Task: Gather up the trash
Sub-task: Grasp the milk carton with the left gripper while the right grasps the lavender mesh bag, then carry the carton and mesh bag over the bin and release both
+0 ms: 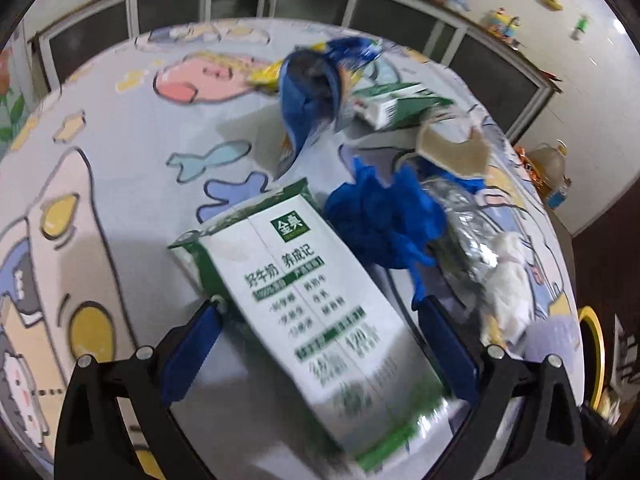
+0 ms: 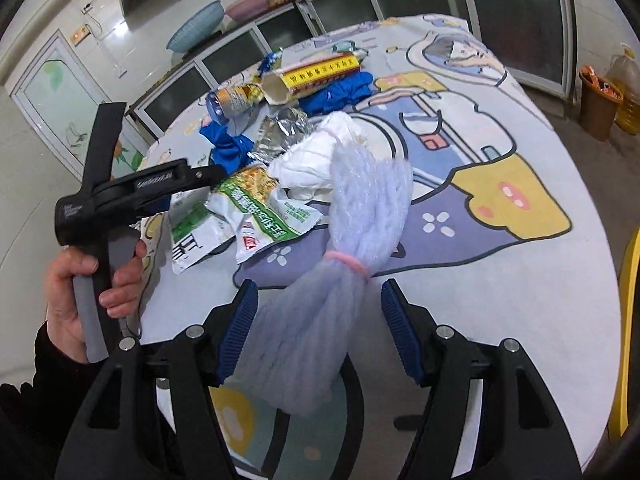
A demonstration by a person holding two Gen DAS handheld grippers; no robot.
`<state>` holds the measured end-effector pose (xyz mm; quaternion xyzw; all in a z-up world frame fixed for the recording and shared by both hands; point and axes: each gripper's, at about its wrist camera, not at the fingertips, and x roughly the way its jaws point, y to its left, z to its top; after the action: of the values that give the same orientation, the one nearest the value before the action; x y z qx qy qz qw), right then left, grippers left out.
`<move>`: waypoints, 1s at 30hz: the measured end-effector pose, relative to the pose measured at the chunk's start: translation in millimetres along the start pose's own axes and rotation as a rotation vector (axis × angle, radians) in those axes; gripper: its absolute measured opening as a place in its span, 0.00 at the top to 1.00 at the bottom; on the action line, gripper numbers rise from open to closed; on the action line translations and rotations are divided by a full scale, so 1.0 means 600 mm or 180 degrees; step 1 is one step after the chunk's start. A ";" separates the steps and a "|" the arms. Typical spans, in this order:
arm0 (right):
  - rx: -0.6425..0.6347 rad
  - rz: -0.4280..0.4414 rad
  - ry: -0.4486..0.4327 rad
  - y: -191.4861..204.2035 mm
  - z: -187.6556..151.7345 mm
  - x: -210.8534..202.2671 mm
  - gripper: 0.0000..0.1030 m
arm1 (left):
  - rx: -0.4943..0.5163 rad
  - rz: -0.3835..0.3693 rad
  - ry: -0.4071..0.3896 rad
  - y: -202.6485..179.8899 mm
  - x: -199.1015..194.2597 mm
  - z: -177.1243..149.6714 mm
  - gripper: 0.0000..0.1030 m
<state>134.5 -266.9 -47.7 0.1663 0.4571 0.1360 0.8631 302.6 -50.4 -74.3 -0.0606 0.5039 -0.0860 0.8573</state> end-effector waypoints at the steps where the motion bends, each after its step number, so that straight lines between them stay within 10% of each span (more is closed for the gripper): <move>1: -0.0018 -0.0011 0.0016 0.002 0.001 0.003 0.40 | -0.0021 0.0016 0.0017 0.003 0.007 0.003 0.09; 10: 0.0076 -0.0168 0.0053 -0.004 0.005 -0.008 0.74 | -0.0114 -0.0103 0.0002 0.037 -0.021 -0.010 0.42; 30: -0.0019 0.0007 -0.0422 0.031 0.011 -0.124 0.75 | 0.0003 -0.0034 -0.0583 0.105 -0.209 -0.077 0.43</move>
<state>97.8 -279.8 18.6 0.1729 0.3983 0.1270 0.8918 207.8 36.5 -1.7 -0.0706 0.4230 -0.0849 0.8994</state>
